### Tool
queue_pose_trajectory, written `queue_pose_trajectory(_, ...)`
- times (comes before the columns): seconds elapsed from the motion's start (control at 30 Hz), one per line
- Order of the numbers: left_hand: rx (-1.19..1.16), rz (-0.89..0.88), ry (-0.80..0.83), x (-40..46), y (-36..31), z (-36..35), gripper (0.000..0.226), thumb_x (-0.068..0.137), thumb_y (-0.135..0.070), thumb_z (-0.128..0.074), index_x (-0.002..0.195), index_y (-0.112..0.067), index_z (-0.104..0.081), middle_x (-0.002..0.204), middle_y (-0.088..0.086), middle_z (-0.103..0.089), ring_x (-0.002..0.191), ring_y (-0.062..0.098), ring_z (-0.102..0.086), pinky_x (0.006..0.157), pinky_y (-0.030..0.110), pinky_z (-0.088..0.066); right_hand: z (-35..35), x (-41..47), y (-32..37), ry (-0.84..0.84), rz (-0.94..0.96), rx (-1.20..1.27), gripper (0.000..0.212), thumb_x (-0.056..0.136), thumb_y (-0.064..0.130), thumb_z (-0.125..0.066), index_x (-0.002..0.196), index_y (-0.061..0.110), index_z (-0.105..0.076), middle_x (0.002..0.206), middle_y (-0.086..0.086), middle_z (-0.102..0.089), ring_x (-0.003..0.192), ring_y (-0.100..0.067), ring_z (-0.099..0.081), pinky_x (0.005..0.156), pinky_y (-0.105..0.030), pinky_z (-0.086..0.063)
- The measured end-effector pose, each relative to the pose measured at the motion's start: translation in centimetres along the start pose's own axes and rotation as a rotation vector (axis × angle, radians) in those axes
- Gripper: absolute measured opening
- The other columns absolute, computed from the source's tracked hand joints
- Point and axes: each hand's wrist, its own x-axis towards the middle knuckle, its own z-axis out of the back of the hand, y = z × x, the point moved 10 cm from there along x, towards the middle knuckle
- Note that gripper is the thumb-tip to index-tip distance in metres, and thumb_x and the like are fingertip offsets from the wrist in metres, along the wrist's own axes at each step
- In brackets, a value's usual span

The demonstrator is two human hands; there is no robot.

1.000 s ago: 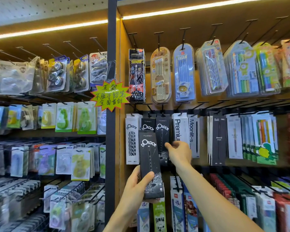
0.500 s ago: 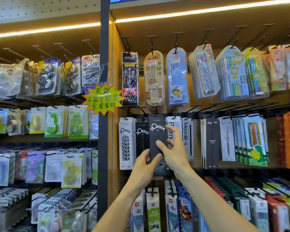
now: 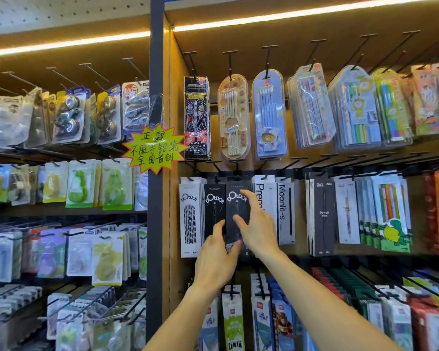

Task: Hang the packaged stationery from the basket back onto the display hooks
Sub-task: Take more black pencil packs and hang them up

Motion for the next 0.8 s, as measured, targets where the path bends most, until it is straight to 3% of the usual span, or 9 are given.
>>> queue_pose_trajectory(0.1,0.110,-0.046,0.022,-0.4,0.4,-0.5,0.066,0.103,-0.047,-0.054,0.160,-0.038,-0.022,0.137,0.008,-0.061,0.125,0.022,-0.061,0.100,0.041,-0.053,-0.4,0.1,0.1,-0.023,0.038,-0.207,0.068,0.099,0.029,-0.063,0.153,0.043,-0.022,0.088,-0.002,-0.068,0.078,-0.021,-0.065,0.067,-0.040,-0.058)
queue_pose_trajectory(0.27,0.135,-0.069,0.041,-1.1,0.8,-0.7,0.062,0.105,-0.044,-0.051,0.160,-0.043,-0.022,0.139,0.004,-0.062,0.131,0.021,-0.058,0.104,0.045,-0.052,-0.4,0.0,-0.2,0.002,0.039,-0.460,0.073,0.104,0.038,-0.052,0.161,0.041,-0.007,0.082,-0.004,-0.063,0.068,-0.023,-0.057,0.056,-0.033,-0.042)
queue_pose_trajectory(0.4,0.149,-0.074,0.023,-1.6,1.0,-0.4,0.058,0.105,-0.043,-0.050,0.157,-0.045,-0.025,0.127,0.001,-0.064,0.119,0.019,-0.062,0.093,0.038,-0.053,0.8,-0.8,0.4,0.040,0.065,-0.659,0.077,0.106,0.046,-0.046,0.162,0.039,0.006,0.068,-0.001,-0.051,0.051,-0.017,-0.042,0.045,-0.028,-0.028)
queue_pose_trajectory(0.63,0.219,-0.146,-0.043,-5.6,-0.7,-0.9,0.052,0.104,-0.048,-0.049,0.153,-0.039,-0.033,0.133,0.001,-0.053,0.118,0.024,-0.058,0.090,0.043,-0.055,3.6,-5.8,0.6,0.009,0.094,-0.601,0.075,0.101,0.052,-0.052,0.162,0.036,-0.010,0.078,0.000,-0.058,0.063,-0.022,-0.058,0.052,-0.033,-0.045)
queue_pose_trajectory(0.73,0.183,-0.170,-0.057,-9.7,-1.5,-2.2,0.049,0.103,-0.046,-0.052,0.150,-0.035,-0.043,0.134,-0.001,-0.053,0.122,0.022,-0.053,0.095,0.042,-0.052,5.7,-10.9,-2.1,0.027,0.068,-0.462,0.069,0.098,0.055,-0.056,0.156,0.034,-0.027,0.099,-0.002,-0.067,0.086,-0.025,-0.068,0.065,-0.039,-0.057)
queue_pose_trajectory(0.8,0.122,-0.171,-0.010,-13.6,-1.5,-4.3,0.045,0.105,-0.043,-0.052,0.148,-0.032,-0.047,0.134,-0.003,-0.054,0.124,0.018,-0.053,0.096,0.038,-0.050,7.2,-15.8,-5.4,0.056,0.033,-0.393,0.064,0.096,0.056,-0.058,0.151,0.032,-0.036,0.105,0.001,-0.066,0.095,-0.023,-0.066,0.072,-0.039,-0.057)
